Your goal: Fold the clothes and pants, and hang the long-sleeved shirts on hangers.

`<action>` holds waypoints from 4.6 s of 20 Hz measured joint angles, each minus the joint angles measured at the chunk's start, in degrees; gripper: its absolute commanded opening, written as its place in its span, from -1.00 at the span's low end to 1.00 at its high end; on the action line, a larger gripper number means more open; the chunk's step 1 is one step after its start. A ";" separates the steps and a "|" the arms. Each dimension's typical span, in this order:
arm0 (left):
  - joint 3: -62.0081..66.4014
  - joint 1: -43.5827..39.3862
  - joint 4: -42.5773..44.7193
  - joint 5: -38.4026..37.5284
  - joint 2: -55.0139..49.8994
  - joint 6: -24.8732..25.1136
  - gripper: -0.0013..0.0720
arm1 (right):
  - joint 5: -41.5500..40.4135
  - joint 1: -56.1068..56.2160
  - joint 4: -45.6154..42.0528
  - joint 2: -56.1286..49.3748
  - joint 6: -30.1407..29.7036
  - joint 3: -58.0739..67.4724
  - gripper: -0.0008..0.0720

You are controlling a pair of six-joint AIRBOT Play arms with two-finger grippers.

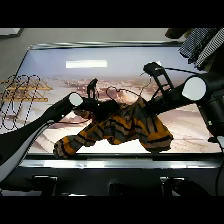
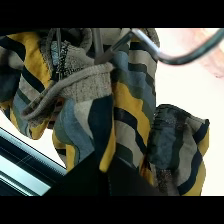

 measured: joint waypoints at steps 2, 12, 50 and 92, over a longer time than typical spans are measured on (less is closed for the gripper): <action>0.85 -0.42 -0.70 -0.02 -1.31 0.26 0.51 | 0.00 0.00 -0.02 0.00 0.33 0.00 -0.92; 2.21 -1.95 -1.57 0.22 -4.85 1.86 -0.91 | 0.00 0.00 -0.02 0.02 1.11 0.00 -0.92; 15.17 6.71 12.72 -10.56 2.27 2.34 -0.91 | 8.00 9.46 2.03 -1.51 1.73 0.07 -0.93; -6.14 17.94 19.37 -19.76 23.69 70.86 0.66 | -14.01 9.46 8.33 -6.32 -46.18 0.07 -0.92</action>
